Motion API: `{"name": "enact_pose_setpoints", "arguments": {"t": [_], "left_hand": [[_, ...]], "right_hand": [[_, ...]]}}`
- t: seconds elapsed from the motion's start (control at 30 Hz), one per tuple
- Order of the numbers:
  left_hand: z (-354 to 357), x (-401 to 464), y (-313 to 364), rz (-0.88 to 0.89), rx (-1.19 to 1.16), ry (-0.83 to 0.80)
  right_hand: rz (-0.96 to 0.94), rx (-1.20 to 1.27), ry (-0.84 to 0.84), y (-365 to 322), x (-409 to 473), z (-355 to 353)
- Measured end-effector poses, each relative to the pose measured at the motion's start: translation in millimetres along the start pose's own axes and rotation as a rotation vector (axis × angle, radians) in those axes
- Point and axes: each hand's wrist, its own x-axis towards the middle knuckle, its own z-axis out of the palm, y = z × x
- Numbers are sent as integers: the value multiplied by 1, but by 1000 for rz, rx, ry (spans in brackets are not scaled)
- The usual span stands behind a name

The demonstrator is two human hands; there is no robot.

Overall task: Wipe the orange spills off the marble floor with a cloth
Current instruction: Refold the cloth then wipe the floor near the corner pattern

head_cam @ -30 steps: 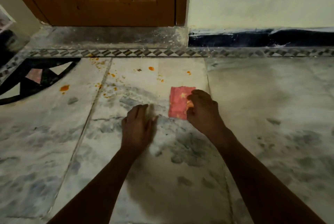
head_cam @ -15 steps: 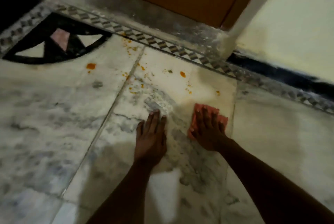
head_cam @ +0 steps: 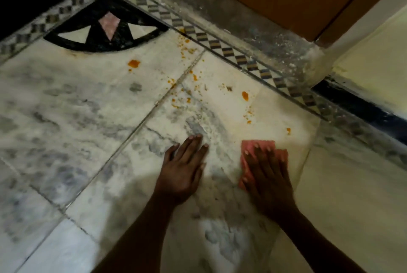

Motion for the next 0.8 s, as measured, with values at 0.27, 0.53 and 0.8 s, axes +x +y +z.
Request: {"name": "enact_pose_setpoints", "arguments": {"t": [0.27, 0.53, 0.8], "left_hand": [[0, 0, 3, 2, -20, 55], [-2, 19, 13, -25, 20, 81], [9, 54, 6, -298, 27, 143]], "right_hand": [[612, 173, 52, 43, 115, -16], [225, 41, 126, 58, 22, -6], [434, 83, 134, 35, 133, -9]]}}
